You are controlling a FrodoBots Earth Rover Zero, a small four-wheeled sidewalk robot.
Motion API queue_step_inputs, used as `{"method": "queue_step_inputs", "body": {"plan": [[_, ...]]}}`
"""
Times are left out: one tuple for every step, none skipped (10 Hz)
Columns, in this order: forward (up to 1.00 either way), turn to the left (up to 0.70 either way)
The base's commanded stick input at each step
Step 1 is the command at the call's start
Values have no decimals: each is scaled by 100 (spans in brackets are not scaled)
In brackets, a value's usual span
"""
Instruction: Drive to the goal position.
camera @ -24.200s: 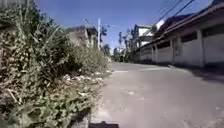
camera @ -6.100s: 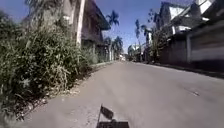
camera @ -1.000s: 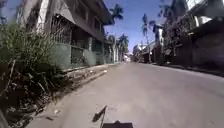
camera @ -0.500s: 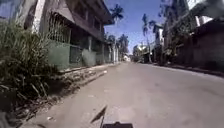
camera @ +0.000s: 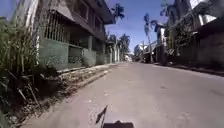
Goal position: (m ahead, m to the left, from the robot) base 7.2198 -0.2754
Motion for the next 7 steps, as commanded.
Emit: {"method": "queue_step_inputs", "body": {"plan": [[70,-35],[70,-35],[70,-35],[70,-35],[70,-35],[70,-35],[70,-35]]}}
